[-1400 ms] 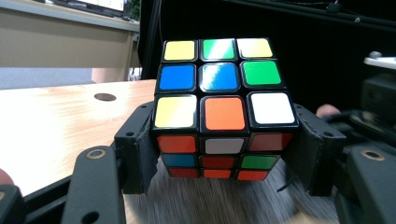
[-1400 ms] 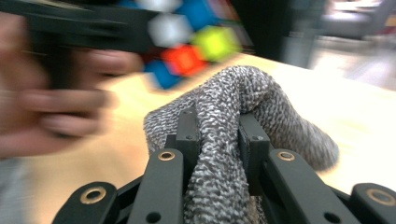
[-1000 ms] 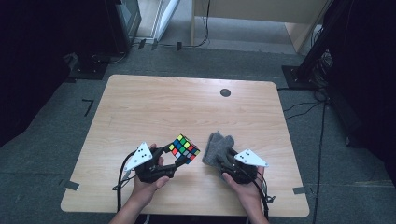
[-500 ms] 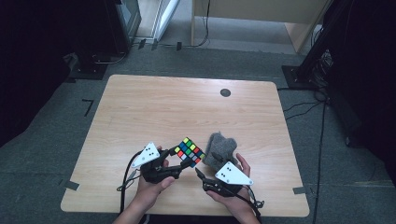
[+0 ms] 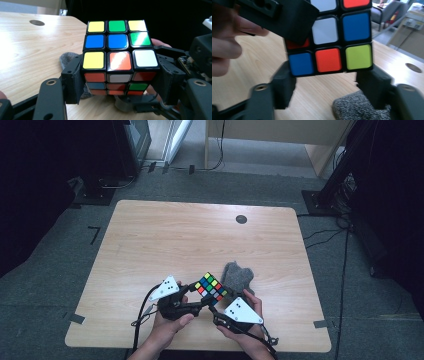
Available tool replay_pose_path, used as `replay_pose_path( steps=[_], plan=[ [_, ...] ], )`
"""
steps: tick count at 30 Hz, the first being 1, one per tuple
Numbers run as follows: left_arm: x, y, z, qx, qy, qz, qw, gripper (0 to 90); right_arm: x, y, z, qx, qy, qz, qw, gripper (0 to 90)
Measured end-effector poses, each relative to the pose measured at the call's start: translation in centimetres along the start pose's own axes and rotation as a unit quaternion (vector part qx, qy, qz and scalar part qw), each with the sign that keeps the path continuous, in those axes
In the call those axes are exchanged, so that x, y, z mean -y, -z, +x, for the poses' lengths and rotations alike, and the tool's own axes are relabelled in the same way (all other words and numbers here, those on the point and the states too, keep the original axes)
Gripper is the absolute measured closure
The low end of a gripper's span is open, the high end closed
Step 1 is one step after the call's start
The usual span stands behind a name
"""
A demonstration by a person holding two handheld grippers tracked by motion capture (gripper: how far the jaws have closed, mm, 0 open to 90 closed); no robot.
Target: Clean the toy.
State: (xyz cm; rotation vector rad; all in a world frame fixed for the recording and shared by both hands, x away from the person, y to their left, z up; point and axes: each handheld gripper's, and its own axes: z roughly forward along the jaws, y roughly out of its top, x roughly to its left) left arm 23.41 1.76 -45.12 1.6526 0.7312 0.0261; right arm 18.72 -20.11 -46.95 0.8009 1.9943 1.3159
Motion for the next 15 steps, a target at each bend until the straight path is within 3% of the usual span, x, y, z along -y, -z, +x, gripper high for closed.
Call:
replay_pose_path(
  steps=[2, 3, 5, 7, 10, 15],
  plan=[
    [-0.03, 0.18, 0.23, 0.003, -0.002, -0.004, 1.0000, 34.1, 0.11, 0.20, 0.29, 0.003, 0.008, -0.007, 0.9999, 55.1],
    [-0.05, 0.27, 0.35, 0.006, -0.003, -0.004, 1.0000, 34.0, 0.10, 0.24, 0.30, -0.001, 0.008, -0.007, 0.9999, 66.9],
    [-0.10, 0.35, 0.57, 0.015, 0.000, -0.003, 0.9999, 34.0, 0.07, 0.30, 0.33, -0.001, 0.004, -0.013, 0.9999, 69.9],
    [-0.14, 0.33, 0.54, 0.016, -0.002, -0.001, 0.9999, 34.1, 0.08, 0.28, 0.27, -0.004, 0.002, -0.015, 0.9999, 64.3],
    [0.00, 0.27, 0.08, 0.007, -0.024, -0.005, 0.9997, 34.3, 0.13, 0.21, 0.19, -0.009, 0.004, -0.016, 0.9998, 55.7],
    [0.12, 0.23, 0.17, -0.001, -0.021, -0.006, 0.9998, 34.4, 0.06, 0.21, 0.03, -0.001, 0.001, -0.015, 0.9999, 41.7]
  ],
)
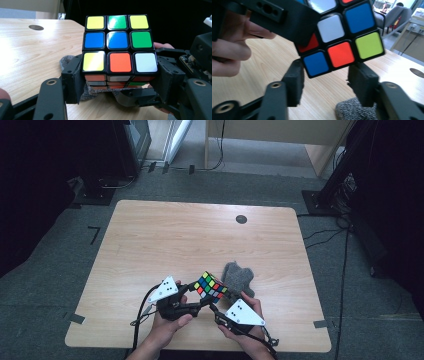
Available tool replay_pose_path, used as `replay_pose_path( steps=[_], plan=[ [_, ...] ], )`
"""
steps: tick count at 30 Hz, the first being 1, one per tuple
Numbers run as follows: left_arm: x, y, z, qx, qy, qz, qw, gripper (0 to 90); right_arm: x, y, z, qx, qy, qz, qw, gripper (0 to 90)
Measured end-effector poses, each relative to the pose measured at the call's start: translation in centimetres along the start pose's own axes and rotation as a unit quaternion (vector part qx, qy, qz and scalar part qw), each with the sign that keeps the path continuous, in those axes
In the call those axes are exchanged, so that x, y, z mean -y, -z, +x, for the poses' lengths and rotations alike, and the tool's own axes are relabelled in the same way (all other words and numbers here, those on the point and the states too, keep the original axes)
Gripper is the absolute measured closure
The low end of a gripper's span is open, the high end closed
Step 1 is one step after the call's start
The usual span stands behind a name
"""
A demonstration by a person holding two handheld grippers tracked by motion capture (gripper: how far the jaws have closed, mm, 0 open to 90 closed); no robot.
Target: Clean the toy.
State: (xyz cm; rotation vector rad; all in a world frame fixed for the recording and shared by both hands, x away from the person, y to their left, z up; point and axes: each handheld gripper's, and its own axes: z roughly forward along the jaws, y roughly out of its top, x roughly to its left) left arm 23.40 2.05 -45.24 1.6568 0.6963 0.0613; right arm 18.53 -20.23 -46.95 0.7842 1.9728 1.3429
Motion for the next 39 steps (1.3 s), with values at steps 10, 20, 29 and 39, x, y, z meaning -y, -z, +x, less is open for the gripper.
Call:
replay_pose_path(
  steps=[10, 20, 29, 39],
  plan=[
    [0.0, -0.8, 0.5, 0.052, 0.035, 0.047, 0.9970, 34.4, 0.1, 0.0, 0.1, 0.027, 0.047, -0.002, 0.9985, 25.4],
    [0.0, -0.9, 0.6, 0.074, 0.035, 0.056, 0.9951, 34.1, 0.1, 0.1, 0.7, 0.043, 0.069, -0.008, 0.9967, 33.0],
    [-0.2, -0.8, 0.9, 0.069, 0.025, 0.057, 0.9957, 31.2, 0.1, -0.1, 0.6, 0.030, 0.055, 0.008, 0.9980, 33.2],
    [-0.9, 0.6, 1.9, 0.051, 0.031, 0.019, 0.9980, 31.1, 0.5, -0.3, -0.2, 0.041, 0.042, 0.025, 0.9980, 33.3]
  ],
)
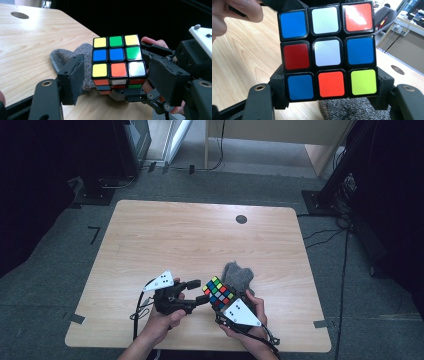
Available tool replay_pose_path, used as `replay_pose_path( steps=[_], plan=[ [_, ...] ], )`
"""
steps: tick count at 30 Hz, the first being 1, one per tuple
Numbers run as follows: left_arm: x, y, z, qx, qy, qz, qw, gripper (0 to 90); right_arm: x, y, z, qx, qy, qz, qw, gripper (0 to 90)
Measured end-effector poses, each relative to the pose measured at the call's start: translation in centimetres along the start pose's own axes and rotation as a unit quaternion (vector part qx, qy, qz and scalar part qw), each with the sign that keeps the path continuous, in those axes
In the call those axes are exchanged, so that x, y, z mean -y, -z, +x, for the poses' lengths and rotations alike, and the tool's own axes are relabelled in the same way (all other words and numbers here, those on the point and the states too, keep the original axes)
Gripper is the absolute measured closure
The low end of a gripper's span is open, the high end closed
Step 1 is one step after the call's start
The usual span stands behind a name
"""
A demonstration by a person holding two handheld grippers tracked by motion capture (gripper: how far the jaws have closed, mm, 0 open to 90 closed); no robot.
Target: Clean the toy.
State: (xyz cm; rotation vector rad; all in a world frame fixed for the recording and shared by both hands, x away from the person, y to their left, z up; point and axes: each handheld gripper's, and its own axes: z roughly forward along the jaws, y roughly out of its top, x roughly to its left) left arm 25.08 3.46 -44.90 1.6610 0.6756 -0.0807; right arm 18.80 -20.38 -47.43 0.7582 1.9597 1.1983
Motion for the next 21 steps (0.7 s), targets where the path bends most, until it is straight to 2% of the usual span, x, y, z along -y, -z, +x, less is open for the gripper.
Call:
replay_pose_path(
  steps=[2, 4, 5, 6, 7, 10, 11, 13, 14, 16, 17, 19, 21],
  plan=[
    [-0.1, 0.4, 0.2, -0.002, -0.003, -0.011, 0.9999, 31.1, 0.0, 0.0, -0.2, -0.001, -0.002, 0.001, 1.0000, 33.3],
    [-0.2, 0.8, 0.3, -0.012, -0.016, -0.020, 0.9996, 30.5, -0.1, 0.1, -0.5, 0.003, -0.004, 0.004, 1.0000, 33.3],
    [-0.3, 0.9, 0.3, -0.024, -0.032, -0.022, 0.9990, 30.2, -0.1, 0.1, -0.8, 0.004, -0.009, 0.006, 0.9999, 33.3],
    [-0.2, 1.0, 0.2, -0.041, -0.057, -0.022, 0.9973, 29.7, -0.2, 0.2, -1.2, 0.005, -0.017, 0.007, 0.9998, 33.3],
    [-0.1, 1.1, 0.0, -0.061, -0.087, -0.023, 0.9941, 29.3, -0.2, 0.4, -1.6, 0.003, -0.026, 0.009, 0.9996, 33.3],
    [0.5, 0.7, -0.6, -0.098, -0.173, -0.010, 0.9799, 29.1, -0.7, 0.8, -2.8, -0.021, -0.060, 0.007, 0.9979, 33.3],
    [0.8, 0.4, -0.9, -0.110, -0.197, -0.004, 0.9742, 29.1, -0.9, 1.0, -2.9, -0.026, -0.070, 0.005, 0.9972, 33.3],
    [1.6, -0.4, -1.5, -0.132, -0.242, 0.009, 0.9612, 29.3, -1.3, 1.2, -3.1, -0.042, -0.087, 0.002, 0.9953, 33.3],
    [2.0, -0.8, -1.8, -0.133, -0.264, 0.014, 0.9552, 29.3, -1.5, 1.2, -3.1, -0.052, -0.096, -0.003, 0.9940, 33.3],
    [2.7, -1.5, -2.3, -0.140, -0.297, 0.029, 0.9441, 29.3, -1.7, 1.3, -3.1, -0.070, -0.117, -0.004, 0.9907, 33.2],
    [3.0, -1.7, -2.5, -0.143, -0.310, 0.032, 0.9395, 29.1, -1.8, 1.3, -3.1, -0.078, -0.125, -0.002, 0.9891, 33.2],
    [3.4, -2.1, -2.8, -0.146, -0.328, 0.037, 0.9326, 27.8, -1.9, 1.2, -3.0, -0.091, -0.136, 0.003, 0.9865, 33.2],
    [3.7, -2.3, -3.0, -0.150, -0.349, 0.041, 0.9241, 25.8, -1.9, 1.0, -3.0, -0.112, -0.155, 0.009, 0.9815, 33.2]
  ],
)
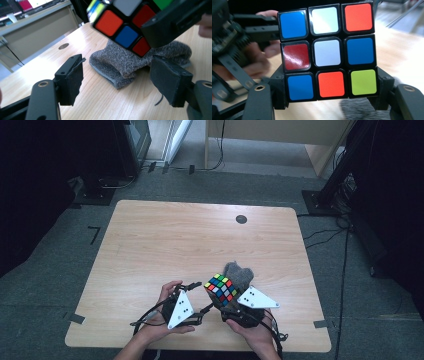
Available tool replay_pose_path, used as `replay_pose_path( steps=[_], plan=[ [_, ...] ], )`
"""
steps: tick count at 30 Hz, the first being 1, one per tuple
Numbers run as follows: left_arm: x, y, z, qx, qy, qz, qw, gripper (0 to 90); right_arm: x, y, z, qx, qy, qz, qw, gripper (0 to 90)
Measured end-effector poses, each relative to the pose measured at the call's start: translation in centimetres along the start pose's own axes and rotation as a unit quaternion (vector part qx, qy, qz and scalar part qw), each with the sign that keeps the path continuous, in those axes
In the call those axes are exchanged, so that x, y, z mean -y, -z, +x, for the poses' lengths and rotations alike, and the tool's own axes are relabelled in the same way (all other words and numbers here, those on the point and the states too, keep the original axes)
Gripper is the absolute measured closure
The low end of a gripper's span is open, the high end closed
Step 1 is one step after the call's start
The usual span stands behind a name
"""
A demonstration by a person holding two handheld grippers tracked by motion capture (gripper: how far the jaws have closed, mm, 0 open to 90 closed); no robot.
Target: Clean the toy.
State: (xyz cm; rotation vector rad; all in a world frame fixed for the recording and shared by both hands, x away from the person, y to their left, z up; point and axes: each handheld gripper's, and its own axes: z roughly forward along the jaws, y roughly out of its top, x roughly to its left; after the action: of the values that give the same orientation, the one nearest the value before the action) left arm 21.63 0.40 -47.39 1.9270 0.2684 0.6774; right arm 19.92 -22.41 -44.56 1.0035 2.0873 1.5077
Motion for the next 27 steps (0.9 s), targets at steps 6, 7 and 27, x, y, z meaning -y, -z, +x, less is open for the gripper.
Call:
replay_pose_path(
  steps=[6, 7, 27],
  plan=[
    [0.1, 0.0, -0.6, -0.024, -0.047, 0.000, 0.9986, 22.5, -0.1, -0.7, 0.1, -0.041, -0.041, 0.032, 0.9978, 33.2],
    [0.1, 0.0, -0.7, -0.029, -0.054, -0.001, 0.9981, 22.4, -0.1, -0.8, 0.0, -0.047, -0.050, 0.038, 0.9969, 33.1],
    [0.7, 0.0, 0.4, -0.043, -0.023, 0.020, 0.9986, 32.9, -0.2, -0.7, -1.9, -0.124, -0.135, 0.040, 0.9822, 17.6]
  ],
)
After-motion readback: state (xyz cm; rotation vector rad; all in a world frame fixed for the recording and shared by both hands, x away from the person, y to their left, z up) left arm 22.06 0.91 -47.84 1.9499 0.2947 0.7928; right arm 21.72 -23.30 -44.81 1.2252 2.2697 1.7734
